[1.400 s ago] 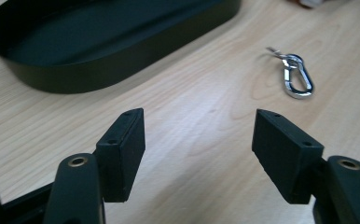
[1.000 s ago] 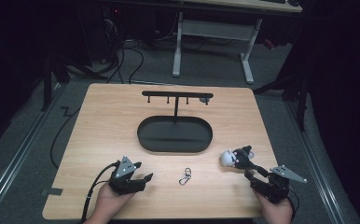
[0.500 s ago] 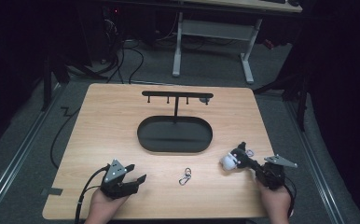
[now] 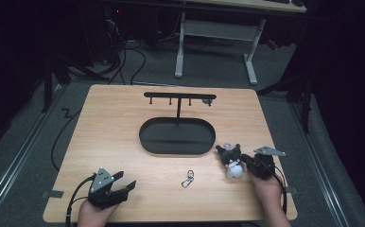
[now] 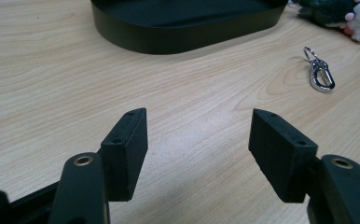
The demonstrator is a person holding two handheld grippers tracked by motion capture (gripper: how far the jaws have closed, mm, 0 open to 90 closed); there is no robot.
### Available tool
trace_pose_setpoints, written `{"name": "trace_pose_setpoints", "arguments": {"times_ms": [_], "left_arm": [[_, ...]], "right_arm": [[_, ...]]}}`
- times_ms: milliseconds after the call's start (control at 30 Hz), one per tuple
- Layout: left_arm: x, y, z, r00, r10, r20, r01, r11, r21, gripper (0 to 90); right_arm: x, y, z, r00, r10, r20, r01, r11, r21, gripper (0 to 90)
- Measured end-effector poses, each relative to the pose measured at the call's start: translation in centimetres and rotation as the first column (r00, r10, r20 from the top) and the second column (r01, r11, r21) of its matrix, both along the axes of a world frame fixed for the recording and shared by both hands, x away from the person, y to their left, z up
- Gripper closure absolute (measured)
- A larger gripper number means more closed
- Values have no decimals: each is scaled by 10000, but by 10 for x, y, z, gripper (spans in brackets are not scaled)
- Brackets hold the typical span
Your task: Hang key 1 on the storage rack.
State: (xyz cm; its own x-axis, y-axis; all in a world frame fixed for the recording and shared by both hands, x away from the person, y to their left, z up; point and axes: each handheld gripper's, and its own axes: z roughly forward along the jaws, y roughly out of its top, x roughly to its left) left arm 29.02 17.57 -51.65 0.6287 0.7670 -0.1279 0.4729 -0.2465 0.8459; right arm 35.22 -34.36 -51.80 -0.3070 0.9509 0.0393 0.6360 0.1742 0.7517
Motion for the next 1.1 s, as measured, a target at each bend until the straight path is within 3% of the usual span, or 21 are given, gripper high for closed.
{"name": "trace_pose_setpoints", "arguments": {"times_ms": [200,233,300,467,567,600,700,833,933,1000,1033,1100], "left_arm": [[1,-3,0,9999,-155,33,155,9999,23,381],[2,-4,0,9998,-194,44,194,9998,35,381],[4,-8,1,9995,-291,80,291,9996,21,381],[7,-15,2,9985,-532,147,531,9986,61,380],[11,-21,2,9975,-688,141,688,9976,34,380],[11,-21,2,9975,-688,141,688,9976,34,380],[13,-25,1,9961,-878,132,876,9961,100,379],[13,-27,2,9953,-956,175,954,9954,101,379],[14,-28,3,9945,-1028,204,1027,9947,41,378],[15,-30,4,9938,-1089,218,1088,9940,63,378],[17,-33,7,9911,-1328,37,1327,9909,207,381],[18,-37,14,9881,-1527,184,1519,9876,384,378]], "right_arm": [[-11,1,15,9982,-40,594,32,9999,138,880],[-21,4,26,9955,144,934,-182,9990,402,880],[-30,11,33,9923,356,1183,-418,9979,501,880],[-46,30,42,9836,1031,1483,-1140,9912,671,879],[-55,51,38,9769,1771,1193,-1868,9795,751,880],[-55,51,38,9769,1771,1193,-1868,9795,751,880],[-55,65,27,9735,2200,622,-2237,9728,607,879],[-51,64,16,9774,2106,198,-2112,9769,325,878],[-50,51,12,9867,1628,27,-1628,9854,509,872],[-52,48,12,9881,1540,47,-1540,9870,457,868],[-54,44,12,9899,1416,40,-1416,9890,439,839],[-57,42,13,9905,1373,10,-1372,9892,514,808]]}}
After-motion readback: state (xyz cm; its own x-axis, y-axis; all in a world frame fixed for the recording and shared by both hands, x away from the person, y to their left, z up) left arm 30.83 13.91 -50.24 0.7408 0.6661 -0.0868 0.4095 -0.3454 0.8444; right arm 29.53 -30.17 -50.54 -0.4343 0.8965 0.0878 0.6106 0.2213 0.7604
